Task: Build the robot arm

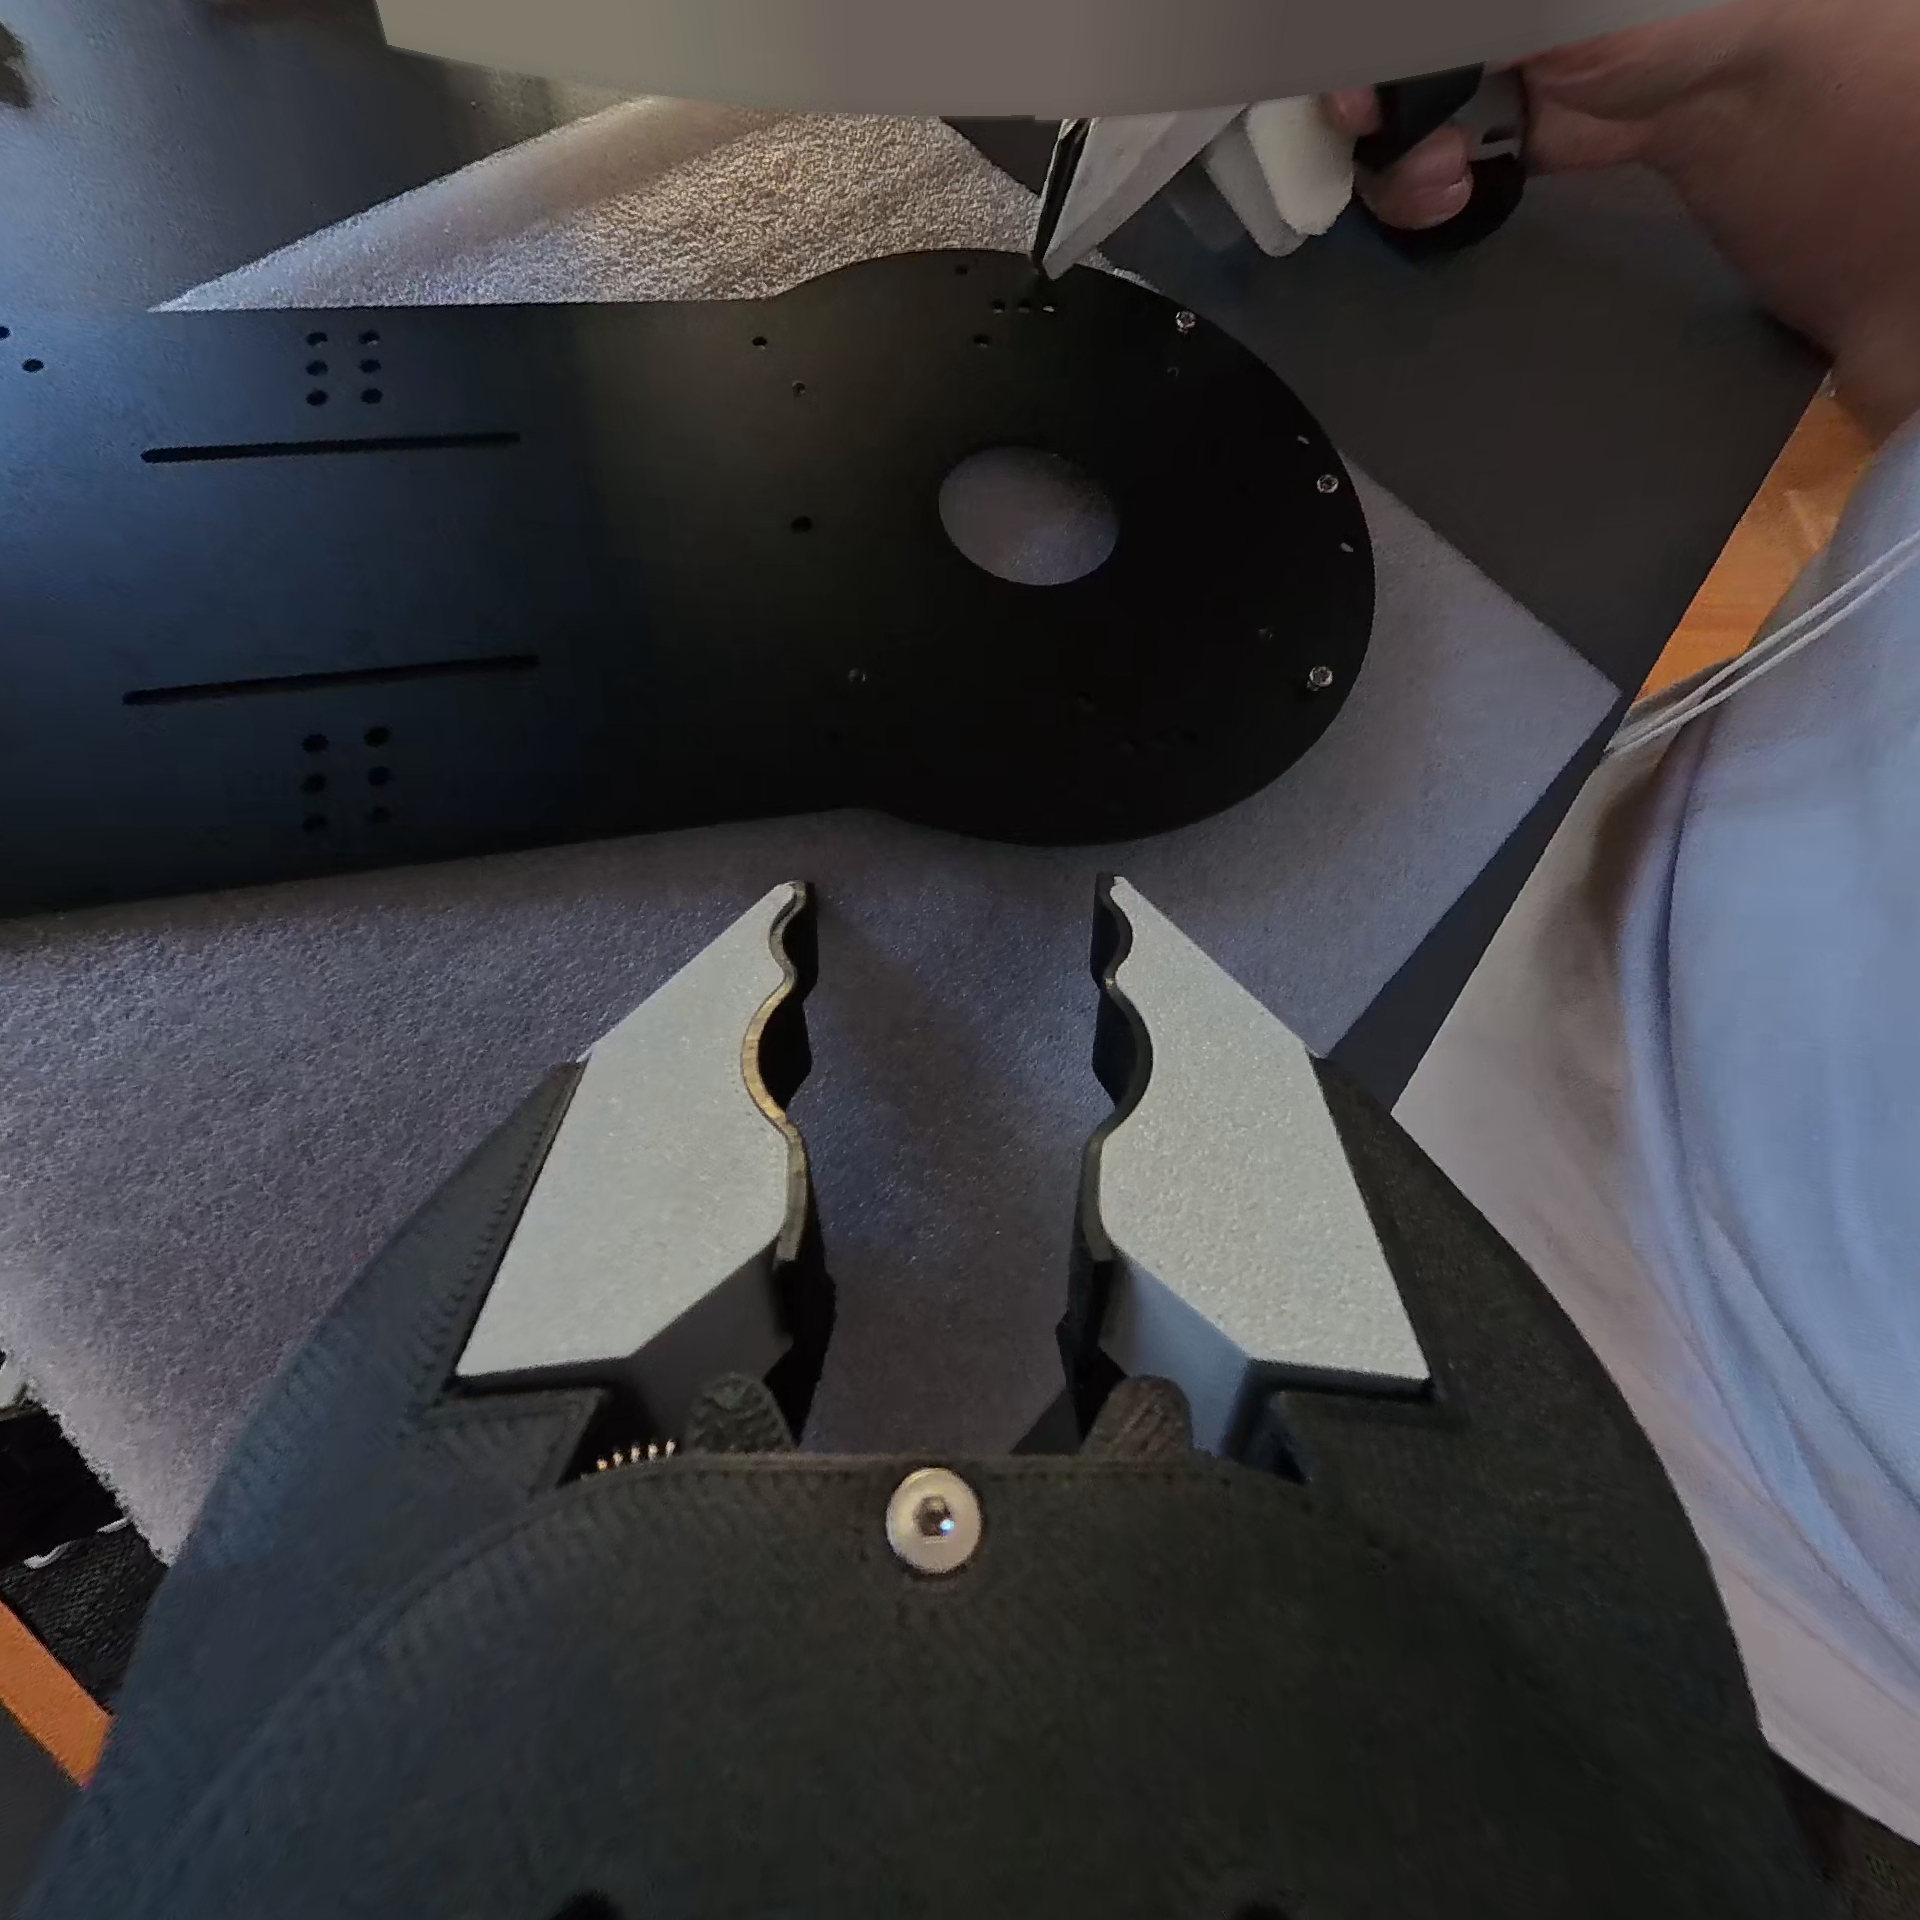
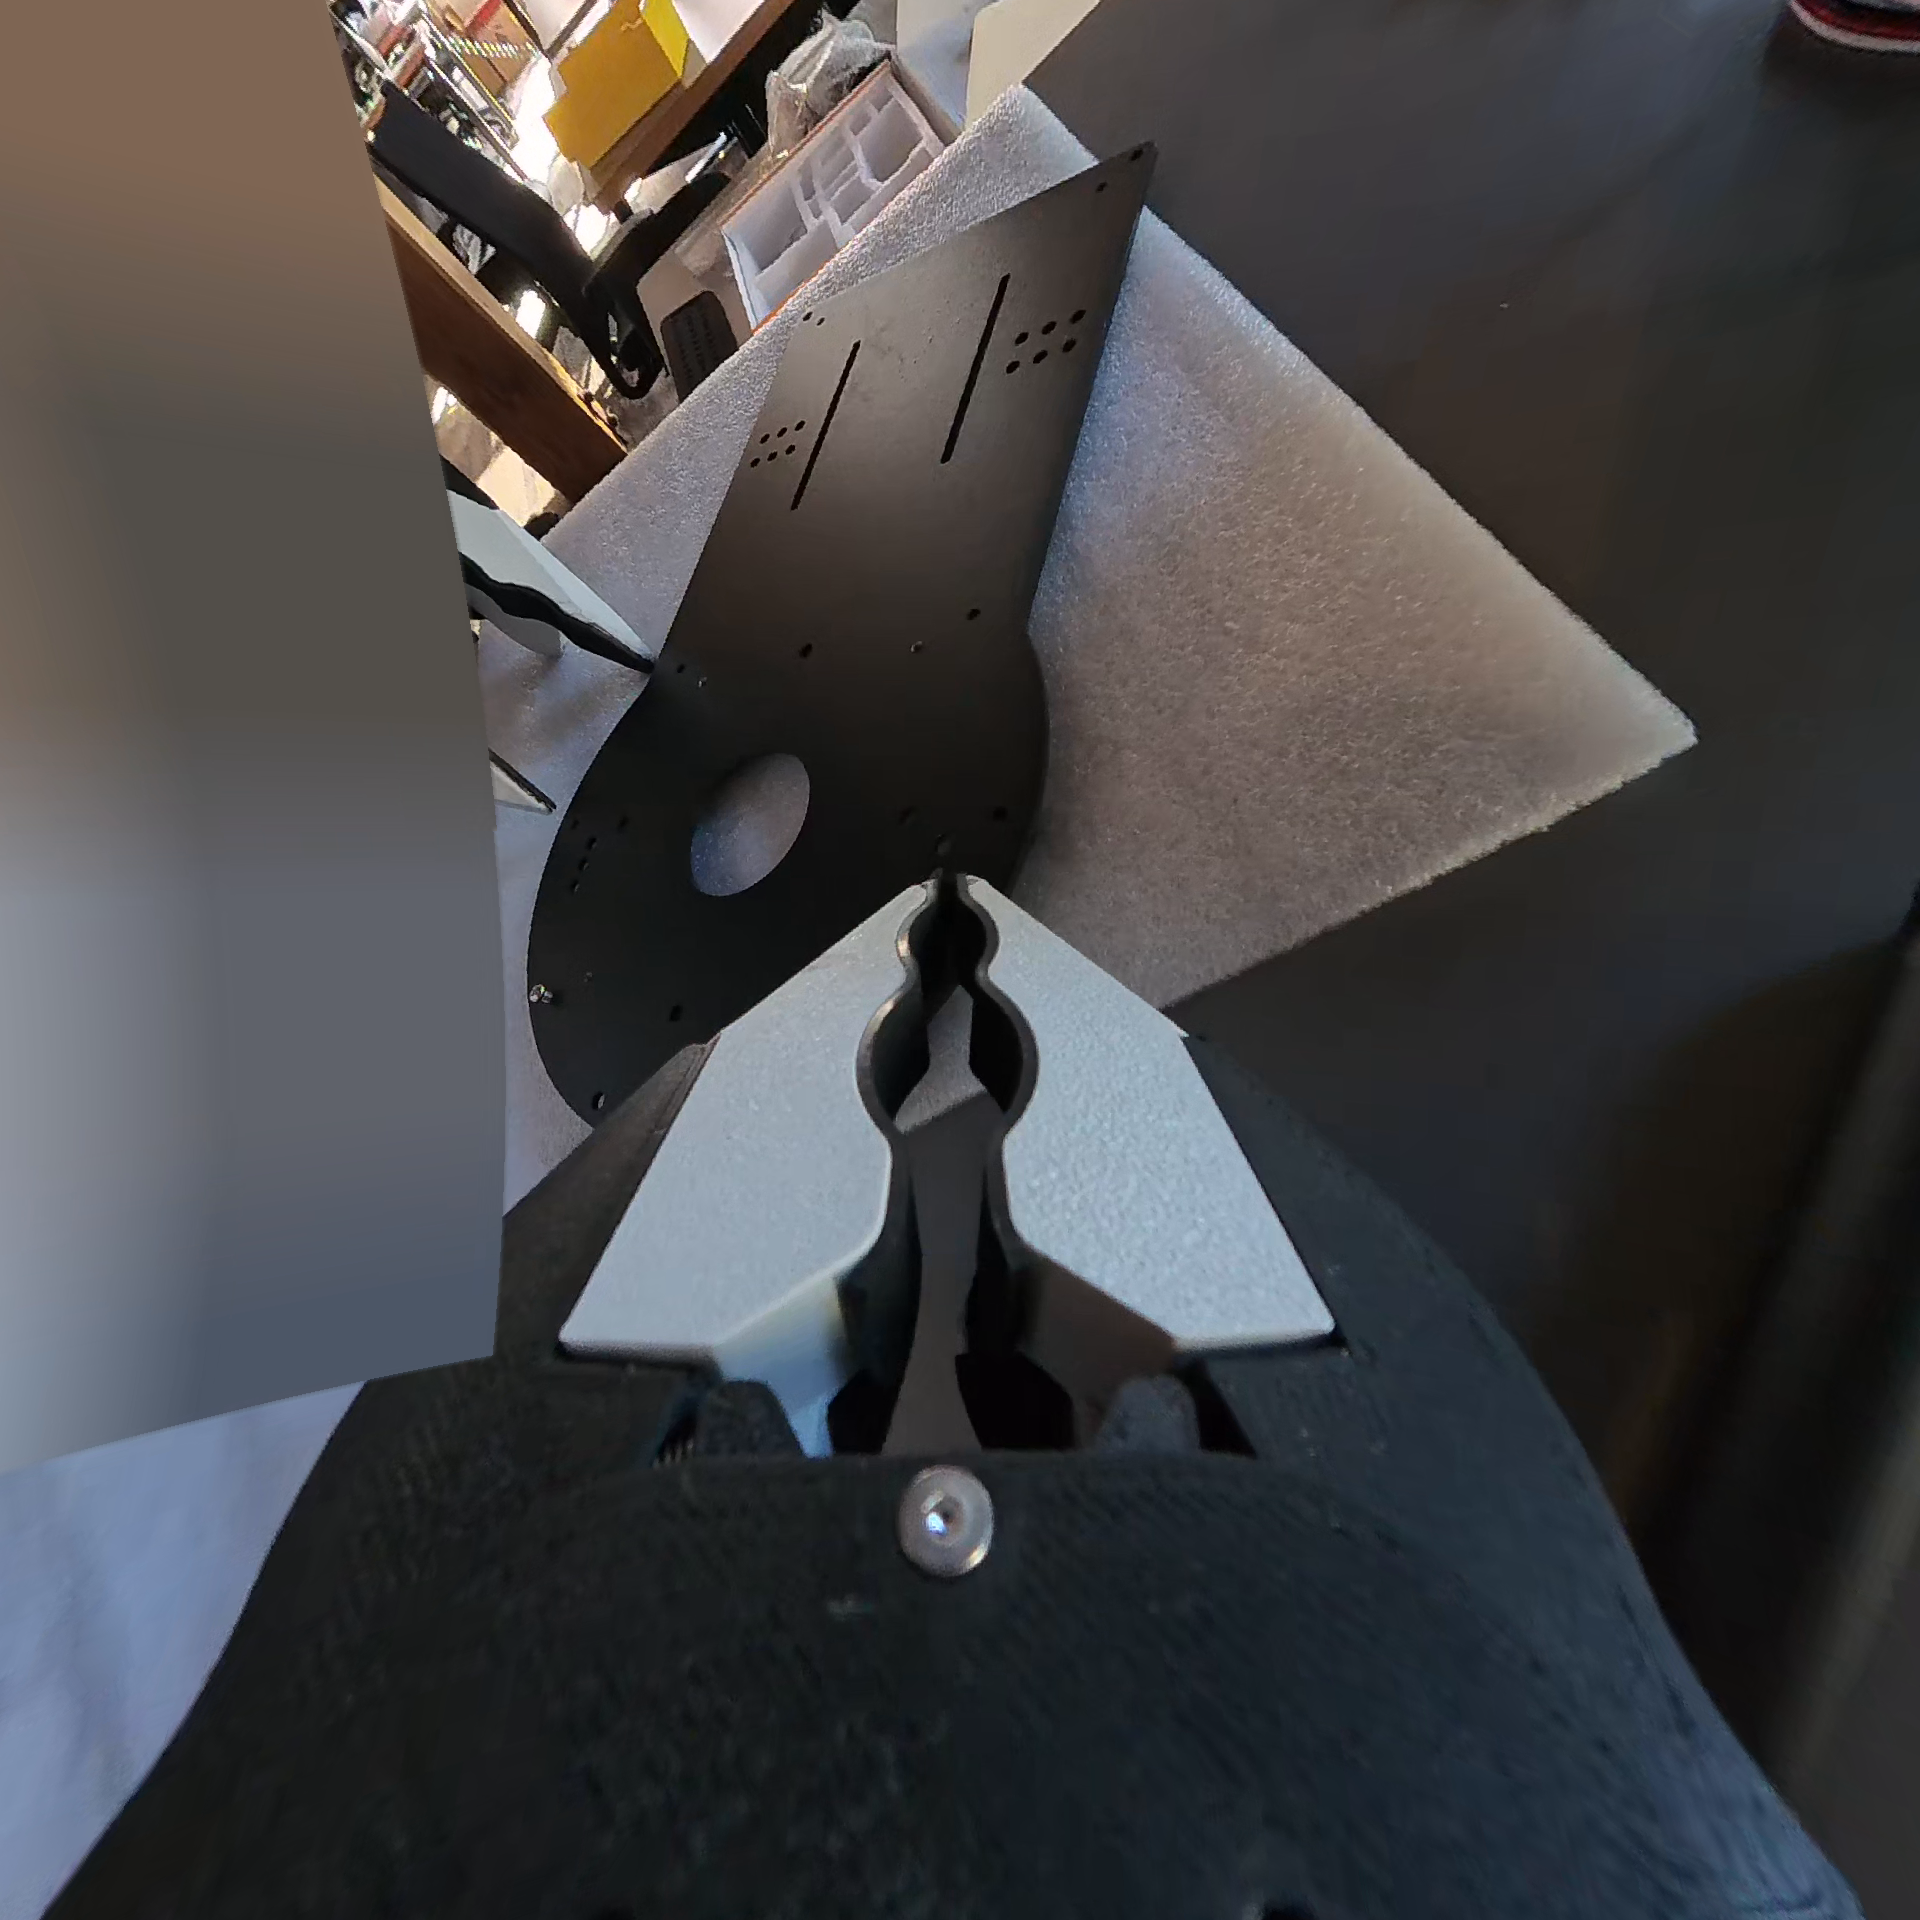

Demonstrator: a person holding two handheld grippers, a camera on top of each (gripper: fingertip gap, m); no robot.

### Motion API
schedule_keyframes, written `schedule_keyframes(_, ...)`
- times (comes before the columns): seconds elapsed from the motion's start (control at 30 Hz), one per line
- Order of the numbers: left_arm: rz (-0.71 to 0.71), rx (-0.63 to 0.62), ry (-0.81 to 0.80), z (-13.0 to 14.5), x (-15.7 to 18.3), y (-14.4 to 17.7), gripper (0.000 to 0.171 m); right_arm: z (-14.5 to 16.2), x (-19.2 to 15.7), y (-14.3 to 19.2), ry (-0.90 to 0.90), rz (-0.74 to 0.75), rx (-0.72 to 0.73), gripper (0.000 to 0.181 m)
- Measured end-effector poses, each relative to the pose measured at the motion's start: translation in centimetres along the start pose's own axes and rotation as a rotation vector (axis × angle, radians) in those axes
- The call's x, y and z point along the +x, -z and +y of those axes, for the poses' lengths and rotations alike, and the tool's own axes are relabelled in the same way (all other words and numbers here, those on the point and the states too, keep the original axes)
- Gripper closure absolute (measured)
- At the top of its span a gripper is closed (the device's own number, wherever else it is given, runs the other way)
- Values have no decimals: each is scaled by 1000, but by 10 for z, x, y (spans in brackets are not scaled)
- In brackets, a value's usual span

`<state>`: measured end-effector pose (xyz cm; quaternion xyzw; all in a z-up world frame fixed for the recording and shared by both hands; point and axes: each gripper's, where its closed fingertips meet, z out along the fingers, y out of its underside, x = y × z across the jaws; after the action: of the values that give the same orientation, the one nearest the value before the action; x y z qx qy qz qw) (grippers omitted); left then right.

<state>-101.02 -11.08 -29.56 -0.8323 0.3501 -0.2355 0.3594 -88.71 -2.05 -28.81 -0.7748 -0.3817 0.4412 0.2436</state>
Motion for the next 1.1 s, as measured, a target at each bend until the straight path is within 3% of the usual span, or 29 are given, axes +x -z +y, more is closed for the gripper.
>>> schedule_keyframes(0.03, 3, 4, 3, 0, 0, 0, 120, 0, 0, 0, 2, 2, 0, 181)
schedule_keyframes(0.2, 23, 7, 11, -1, 2, 1, 118, -3, -5, 2, 23, -22, 14, 181)
schedule_keyframes(0.3, 38, -6, 36, -2, 1, 3, 118, -29, -15, 24, 84, -3, 172, 181)
schedule_keyframes(0.4, -4, -22, 76, -5, -5, 7, 114, -54, 1, 85, 155, 180, 279, 177)
schedule_keyframes(0.5, -69, 19, 109, -21, -7, 15, 115, -68, 38, 173, 205, 359, 309, 167)
schedule_keyframes(0.6, -160, 51, 129, -41, -5, 20, 116, -76, 99, 254, 262, 439, 276, 159)
schedule_keyframes(0.67, -236, 51, 136, -54, -2, 19, 116, -73, 149, 278, 269, 398, 179, 161)
schedule_keyframes(0.73, -282, 80, 178, -73, 10, 15, 116, -72, 184, 279, 355, 287, 112, 176)
schedule_keyframes(0.93, -306, 144, 293, -117, 75, -4, 118, -44, 277, 234, 602, 109, -255, 171)
schedule_keyframes(1.1, -390, 123, 357, -128, 119, -6, 118, -56, 292, 211, 717, -52, -331, 169)
